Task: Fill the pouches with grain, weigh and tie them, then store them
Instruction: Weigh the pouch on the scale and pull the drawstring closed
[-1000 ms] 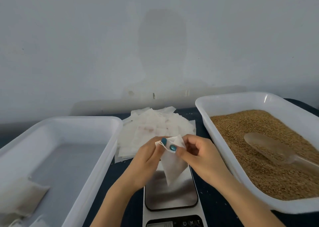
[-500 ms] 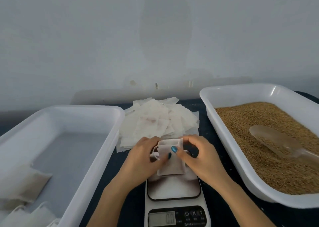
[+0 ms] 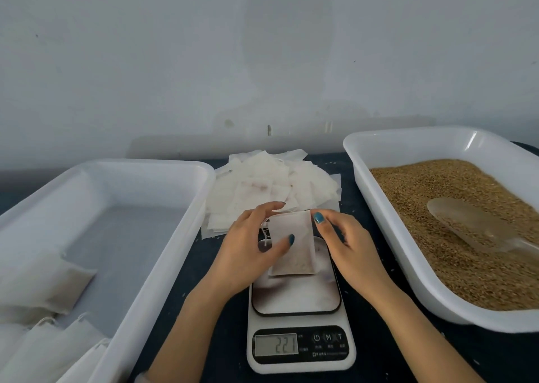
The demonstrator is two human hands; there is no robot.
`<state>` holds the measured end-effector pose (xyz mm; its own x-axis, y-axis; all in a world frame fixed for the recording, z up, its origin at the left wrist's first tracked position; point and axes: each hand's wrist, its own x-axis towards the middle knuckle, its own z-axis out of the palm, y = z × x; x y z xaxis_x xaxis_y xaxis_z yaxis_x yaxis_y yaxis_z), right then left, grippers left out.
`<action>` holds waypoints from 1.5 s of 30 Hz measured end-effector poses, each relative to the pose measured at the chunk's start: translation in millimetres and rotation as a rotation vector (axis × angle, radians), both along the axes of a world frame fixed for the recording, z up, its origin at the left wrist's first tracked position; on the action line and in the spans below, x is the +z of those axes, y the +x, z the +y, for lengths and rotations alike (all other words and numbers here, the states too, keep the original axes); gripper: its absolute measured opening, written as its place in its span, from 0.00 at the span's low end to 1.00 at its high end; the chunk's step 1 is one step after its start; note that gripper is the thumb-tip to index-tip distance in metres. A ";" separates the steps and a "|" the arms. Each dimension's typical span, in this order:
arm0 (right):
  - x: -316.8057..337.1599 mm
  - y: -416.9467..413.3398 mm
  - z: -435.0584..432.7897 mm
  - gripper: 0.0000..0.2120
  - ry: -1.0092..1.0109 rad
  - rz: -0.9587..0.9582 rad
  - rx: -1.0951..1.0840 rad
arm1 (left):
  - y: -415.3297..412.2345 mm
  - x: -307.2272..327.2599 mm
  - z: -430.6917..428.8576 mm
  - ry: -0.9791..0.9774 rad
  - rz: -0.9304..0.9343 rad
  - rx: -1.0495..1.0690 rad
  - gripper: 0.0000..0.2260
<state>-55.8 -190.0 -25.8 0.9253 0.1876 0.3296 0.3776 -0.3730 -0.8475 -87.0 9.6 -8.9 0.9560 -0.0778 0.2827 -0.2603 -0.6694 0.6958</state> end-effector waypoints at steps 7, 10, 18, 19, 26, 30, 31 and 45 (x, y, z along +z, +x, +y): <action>1.0 -1.4 -0.9 0.31 -0.027 0.077 0.002 | 1.8 -1.4 -2.4 0.008 -0.011 -0.008 0.24; 2.4 -2.1 -0.5 0.33 -0.024 0.102 0.009 | 2.6 -1.4 -3.6 0.001 -0.013 0.006 0.22; 4.6 -3.9 4.2 0.11 -0.085 0.000 0.053 | -7.1 20.3 -24.9 0.181 -0.106 0.144 0.07; 6.7 -4.9 5.5 0.07 -0.063 -0.014 0.052 | -13.4 26.5 -25.9 0.212 -0.127 0.166 0.06; 60.1 -24.7 58.5 0.04 0.030 -0.105 0.248 | -82.4 92.4 -3.3 0.513 -0.262 0.419 0.03; 102.6 -32.0 121.8 0.05 0.042 -0.088 0.561 | -120.2 131.6 39.3 0.694 -0.141 0.608 0.02; 109.4 -33.1 139.1 0.07 0.025 -0.076 0.628 | -124.9 138.5 53.2 0.751 -0.026 0.656 0.02; 74.7 -37.2 295.0 0.16 -0.405 0.106 0.777 | -107.3 84.0 219.7 0.015 0.499 0.748 0.03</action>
<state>-92.9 105.0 48.9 0.5096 0.8601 0.0209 0.5761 -0.3231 -0.7508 -194.2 229.3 75.1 0.7695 0.6143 -0.1747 0.5776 -0.5526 0.6009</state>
